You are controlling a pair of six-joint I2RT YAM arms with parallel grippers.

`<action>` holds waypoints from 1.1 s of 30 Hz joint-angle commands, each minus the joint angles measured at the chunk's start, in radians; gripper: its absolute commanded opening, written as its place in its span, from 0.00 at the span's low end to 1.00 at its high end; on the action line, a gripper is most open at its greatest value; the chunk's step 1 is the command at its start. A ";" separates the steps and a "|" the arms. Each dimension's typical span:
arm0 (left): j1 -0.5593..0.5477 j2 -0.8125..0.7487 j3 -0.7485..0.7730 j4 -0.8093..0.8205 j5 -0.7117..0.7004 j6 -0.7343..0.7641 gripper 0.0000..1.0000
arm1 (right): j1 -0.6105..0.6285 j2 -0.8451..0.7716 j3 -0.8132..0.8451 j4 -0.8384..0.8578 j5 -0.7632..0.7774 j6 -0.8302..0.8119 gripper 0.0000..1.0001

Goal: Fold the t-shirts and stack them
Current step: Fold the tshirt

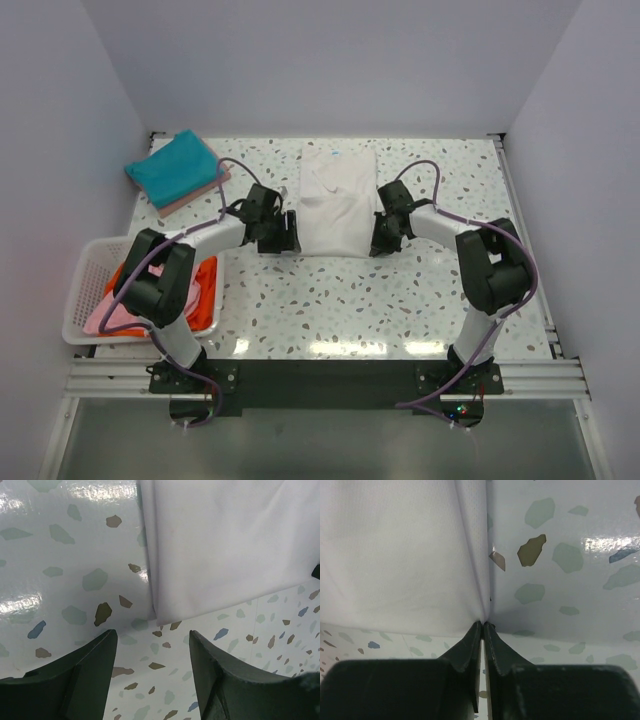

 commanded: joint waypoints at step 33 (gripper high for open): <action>-0.038 0.119 0.016 0.057 0.027 -0.043 0.00 | 0.006 -0.031 -0.028 -0.016 0.011 0.006 0.00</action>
